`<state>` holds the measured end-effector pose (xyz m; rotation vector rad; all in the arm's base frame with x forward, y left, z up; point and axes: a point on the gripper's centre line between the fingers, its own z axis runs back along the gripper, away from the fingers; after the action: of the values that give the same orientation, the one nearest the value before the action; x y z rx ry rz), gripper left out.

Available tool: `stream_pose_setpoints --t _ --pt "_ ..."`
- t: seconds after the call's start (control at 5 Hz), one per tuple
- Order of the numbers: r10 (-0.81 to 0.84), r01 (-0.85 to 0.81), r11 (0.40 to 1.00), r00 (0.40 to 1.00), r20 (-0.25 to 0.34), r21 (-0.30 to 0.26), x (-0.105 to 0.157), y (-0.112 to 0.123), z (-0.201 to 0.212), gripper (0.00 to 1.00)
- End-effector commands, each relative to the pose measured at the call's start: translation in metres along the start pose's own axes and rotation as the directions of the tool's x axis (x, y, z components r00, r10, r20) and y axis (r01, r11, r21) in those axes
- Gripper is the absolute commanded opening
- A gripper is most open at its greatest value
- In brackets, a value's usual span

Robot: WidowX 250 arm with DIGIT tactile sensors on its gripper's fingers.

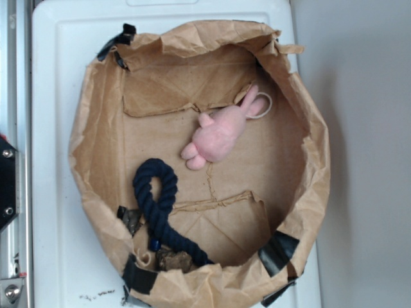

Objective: Grab the pink bunny.

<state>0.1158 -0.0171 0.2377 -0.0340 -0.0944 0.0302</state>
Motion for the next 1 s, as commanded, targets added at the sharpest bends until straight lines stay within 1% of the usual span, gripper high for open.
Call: stream_pose_setpoints --t 0.0,0.2,0.4,0.6,0.8 --pt "0.0 0.0 1.0 1.0 0.0 0.0 0.0 0.0 0.0 1.0" --pt "0.024 -0.024 0.999 1.0 -0.009 0.034 0.024 0.0 -0.007 1.0" --pt "0.046 -0.045 0.998 0.999 -0.015 0.034 0.052 0.01 -0.012 1.0" --pt "0.023 -0.022 0.999 1.0 -0.011 0.04 0.076 0.018 -0.021 1.0" --pt "-0.022 0.023 0.998 0.999 -0.03 0.052 0.105 0.025 -0.035 1.0"
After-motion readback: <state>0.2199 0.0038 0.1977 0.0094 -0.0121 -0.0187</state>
